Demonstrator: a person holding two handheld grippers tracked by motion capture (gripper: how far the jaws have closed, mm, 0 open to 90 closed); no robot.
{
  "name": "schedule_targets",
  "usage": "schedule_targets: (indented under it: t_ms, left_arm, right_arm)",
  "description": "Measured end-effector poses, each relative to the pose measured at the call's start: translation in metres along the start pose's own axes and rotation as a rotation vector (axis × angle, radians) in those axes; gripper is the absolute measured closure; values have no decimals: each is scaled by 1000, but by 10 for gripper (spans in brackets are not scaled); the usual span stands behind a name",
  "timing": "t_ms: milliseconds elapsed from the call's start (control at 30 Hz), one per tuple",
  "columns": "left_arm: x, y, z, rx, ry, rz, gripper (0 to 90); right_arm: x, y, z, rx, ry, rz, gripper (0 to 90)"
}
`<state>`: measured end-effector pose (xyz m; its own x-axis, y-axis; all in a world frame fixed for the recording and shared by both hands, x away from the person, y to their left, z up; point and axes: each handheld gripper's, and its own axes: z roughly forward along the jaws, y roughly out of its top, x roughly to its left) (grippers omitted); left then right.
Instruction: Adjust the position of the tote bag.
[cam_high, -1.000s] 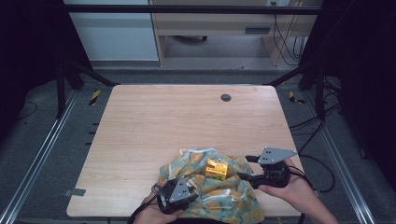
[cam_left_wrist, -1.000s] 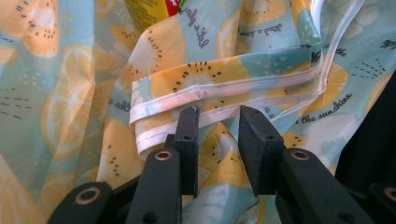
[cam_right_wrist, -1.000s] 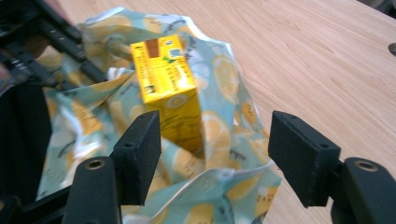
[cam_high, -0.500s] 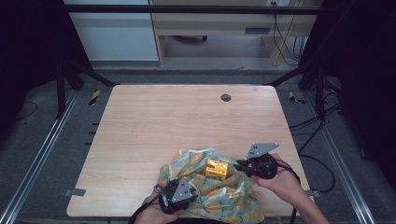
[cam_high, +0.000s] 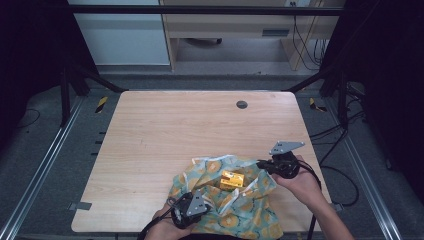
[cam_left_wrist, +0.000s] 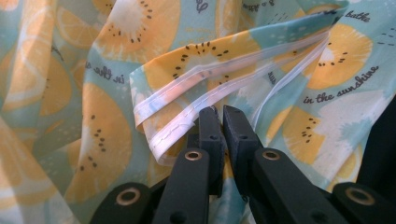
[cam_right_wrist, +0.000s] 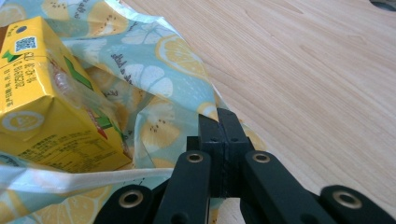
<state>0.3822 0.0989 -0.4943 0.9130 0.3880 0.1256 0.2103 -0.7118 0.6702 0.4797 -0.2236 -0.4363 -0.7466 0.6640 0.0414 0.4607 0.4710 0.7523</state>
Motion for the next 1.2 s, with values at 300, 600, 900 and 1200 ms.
schedule_targets:
  t_ms: [300, 600, 900, 1200]
  left_arm:
    - [0, 10, -29, -120, 64, -17, 720]
    - [2, 16, -44, -165, 70, 1, 439]
    - [13, 17, -9, -77, 59, 7, 220]
    - [25, 13, 4, -29, 89, -50, 156]
  right_arm:
    - [10, -5, -5, -17, 33, -28, 900]
    - [10, -5, -7, -21, 44, -34, 900]
    - [12, -4, -8, -26, 56, -38, 898]
    - [13, -5, -8, -28, 69, -45, 898]
